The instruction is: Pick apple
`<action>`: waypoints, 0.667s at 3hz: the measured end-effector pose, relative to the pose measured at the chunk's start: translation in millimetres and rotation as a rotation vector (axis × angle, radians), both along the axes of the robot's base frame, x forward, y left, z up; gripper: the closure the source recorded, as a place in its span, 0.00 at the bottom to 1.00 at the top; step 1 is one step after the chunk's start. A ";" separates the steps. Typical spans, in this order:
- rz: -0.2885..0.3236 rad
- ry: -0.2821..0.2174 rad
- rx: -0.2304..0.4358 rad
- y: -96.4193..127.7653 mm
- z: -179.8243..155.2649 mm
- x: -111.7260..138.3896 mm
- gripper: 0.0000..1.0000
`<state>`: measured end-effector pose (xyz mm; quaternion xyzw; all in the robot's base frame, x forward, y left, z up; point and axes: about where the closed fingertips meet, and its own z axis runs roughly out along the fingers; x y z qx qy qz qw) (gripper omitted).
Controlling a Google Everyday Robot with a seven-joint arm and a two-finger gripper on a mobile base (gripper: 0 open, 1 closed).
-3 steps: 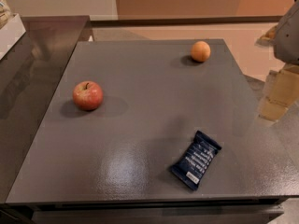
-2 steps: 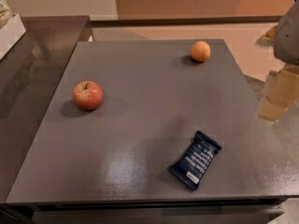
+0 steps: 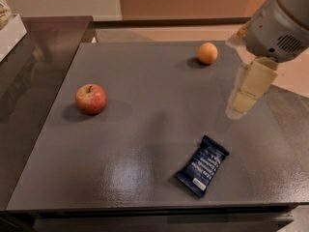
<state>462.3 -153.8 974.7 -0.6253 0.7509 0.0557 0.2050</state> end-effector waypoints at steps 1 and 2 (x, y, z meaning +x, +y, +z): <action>0.074 0.016 0.070 46.4 -7.9 14.1 0.00; 0.159 0.018 0.121 113.3 -24.1 29.2 0.00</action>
Offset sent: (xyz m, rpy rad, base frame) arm 0.0434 0.1693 -0.0401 0.1636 0.0196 0.2276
